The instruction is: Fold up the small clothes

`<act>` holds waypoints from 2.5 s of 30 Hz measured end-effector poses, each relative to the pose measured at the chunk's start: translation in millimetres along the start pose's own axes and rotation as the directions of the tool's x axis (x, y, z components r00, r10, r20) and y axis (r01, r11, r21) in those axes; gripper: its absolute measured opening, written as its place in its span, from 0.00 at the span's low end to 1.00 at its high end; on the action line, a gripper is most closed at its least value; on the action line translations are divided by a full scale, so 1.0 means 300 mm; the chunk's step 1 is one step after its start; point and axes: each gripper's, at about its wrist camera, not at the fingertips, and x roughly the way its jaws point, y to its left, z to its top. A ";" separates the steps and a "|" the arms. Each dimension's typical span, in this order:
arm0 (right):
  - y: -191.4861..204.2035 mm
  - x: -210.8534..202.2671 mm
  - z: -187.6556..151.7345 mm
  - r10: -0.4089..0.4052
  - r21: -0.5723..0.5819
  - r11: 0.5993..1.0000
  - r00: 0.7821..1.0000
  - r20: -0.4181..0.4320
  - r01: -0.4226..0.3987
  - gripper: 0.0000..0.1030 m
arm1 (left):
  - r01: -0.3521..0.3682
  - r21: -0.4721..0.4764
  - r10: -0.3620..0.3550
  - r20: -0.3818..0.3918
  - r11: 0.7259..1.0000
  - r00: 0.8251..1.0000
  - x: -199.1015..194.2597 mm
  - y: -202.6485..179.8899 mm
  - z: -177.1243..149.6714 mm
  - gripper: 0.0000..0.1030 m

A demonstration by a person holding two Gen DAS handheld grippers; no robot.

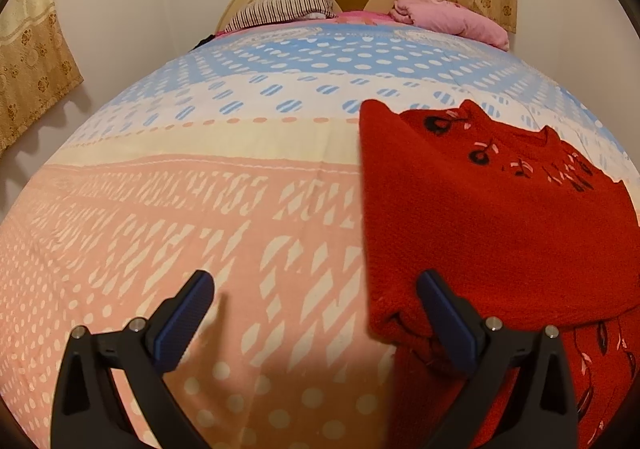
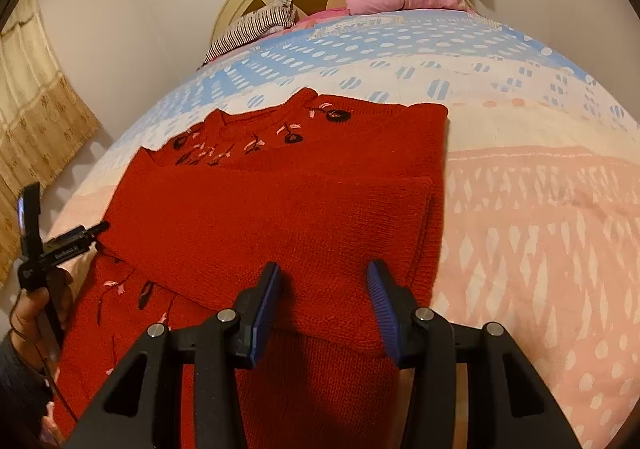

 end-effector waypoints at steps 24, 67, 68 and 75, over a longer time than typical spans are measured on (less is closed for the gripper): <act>0.099 -0.218 -0.216 -0.025 -0.095 0.995 0.999 -0.035 0.022 0.46 | 0.114 0.117 -0.118 0.031 0.987 0.993 -0.290 -0.064 -0.168 1.00; 0.227 -0.471 -0.557 -0.024 -0.133 0.991 0.998 -0.052 0.017 0.47 | 0.232 0.136 -0.231 -0.025 0.963 0.973 -0.516 -0.017 -0.500 1.00; 0.228 -0.474 -0.562 -0.023 -0.133 0.991 0.998 -0.052 0.016 0.47 | 0.234 0.132 -0.232 -0.028 0.963 0.972 -0.518 -0.013 -0.508 1.00; 0.233 -0.497 -0.596 -0.021 -0.128 0.992 0.998 -0.053 0.014 0.47 | 0.266 0.110 -0.264 -0.035 0.957 0.964 -0.545 0.030 -0.555 1.00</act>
